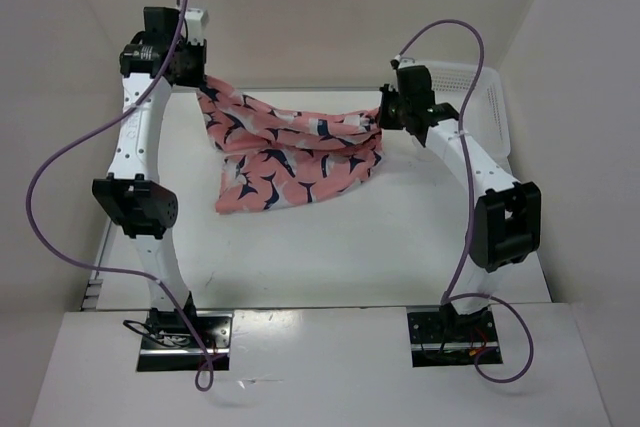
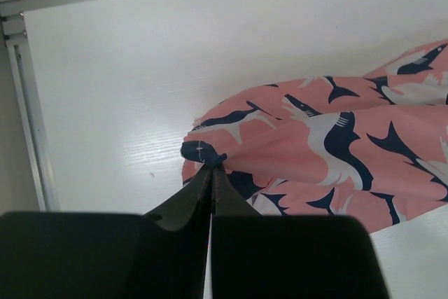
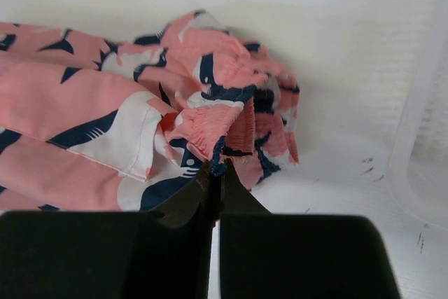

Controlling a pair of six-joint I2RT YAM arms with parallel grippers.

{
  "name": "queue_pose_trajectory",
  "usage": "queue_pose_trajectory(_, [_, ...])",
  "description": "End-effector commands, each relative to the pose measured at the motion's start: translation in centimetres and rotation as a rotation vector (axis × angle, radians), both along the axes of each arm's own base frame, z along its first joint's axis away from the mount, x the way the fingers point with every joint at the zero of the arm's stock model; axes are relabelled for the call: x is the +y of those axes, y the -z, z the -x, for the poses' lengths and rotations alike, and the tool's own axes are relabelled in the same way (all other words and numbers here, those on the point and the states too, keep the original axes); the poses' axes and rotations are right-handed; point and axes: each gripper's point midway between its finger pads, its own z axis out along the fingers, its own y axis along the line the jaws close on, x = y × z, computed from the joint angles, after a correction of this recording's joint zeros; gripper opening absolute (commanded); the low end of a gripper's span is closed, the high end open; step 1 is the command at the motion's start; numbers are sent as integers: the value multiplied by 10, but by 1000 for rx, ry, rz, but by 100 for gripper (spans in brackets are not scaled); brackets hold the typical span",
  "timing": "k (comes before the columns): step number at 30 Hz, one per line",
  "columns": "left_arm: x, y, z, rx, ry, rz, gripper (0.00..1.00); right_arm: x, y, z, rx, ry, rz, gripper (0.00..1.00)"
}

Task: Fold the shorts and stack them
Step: Flatten the shorts out

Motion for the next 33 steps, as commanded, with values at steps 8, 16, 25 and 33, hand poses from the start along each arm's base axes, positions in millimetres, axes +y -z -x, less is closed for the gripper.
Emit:
queue_pose_trajectory(8, [32, -129, 27, -333, -116, -62, 0, 6, -131, 23, -282, -115, -69, 0])
queue_pose_trajectory(16, [43, -186, 7, -524, -192, -93, 0, 21, -220, -23, -465, -95, -153, 0])
queue_pose_trajectory(25, [74, -322, 49, -980, -416, -97, 0, 32, -362, -47, -795, -72, -254, 0])
queue_pose_trajectory(33, [46, -291, 69, -811, -228, -78, 0, 45, -251, -31, -495, -160, -212, 0])
